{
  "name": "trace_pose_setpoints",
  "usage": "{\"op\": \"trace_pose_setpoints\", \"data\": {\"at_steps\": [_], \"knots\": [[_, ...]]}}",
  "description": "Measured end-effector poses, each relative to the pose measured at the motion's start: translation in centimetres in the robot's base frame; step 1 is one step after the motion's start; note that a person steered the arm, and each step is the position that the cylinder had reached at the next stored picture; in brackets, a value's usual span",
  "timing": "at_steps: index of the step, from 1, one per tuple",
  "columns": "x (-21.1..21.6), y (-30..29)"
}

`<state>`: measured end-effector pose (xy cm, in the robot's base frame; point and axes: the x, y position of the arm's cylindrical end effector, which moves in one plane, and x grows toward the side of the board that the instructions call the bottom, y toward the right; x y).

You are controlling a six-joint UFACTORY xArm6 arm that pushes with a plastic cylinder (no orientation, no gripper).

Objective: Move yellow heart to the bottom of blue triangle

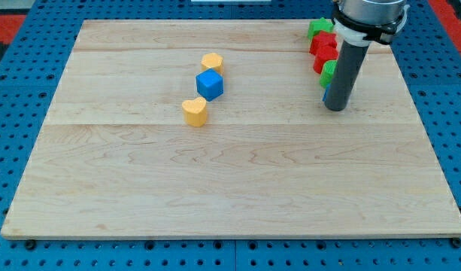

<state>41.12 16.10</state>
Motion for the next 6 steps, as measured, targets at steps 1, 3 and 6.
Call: {"op": "trace_pose_setpoints", "data": {"at_steps": [1,3,6], "knots": [[0.0,0.0],[2.9,-5.9],[4.9,-22.4]]}}
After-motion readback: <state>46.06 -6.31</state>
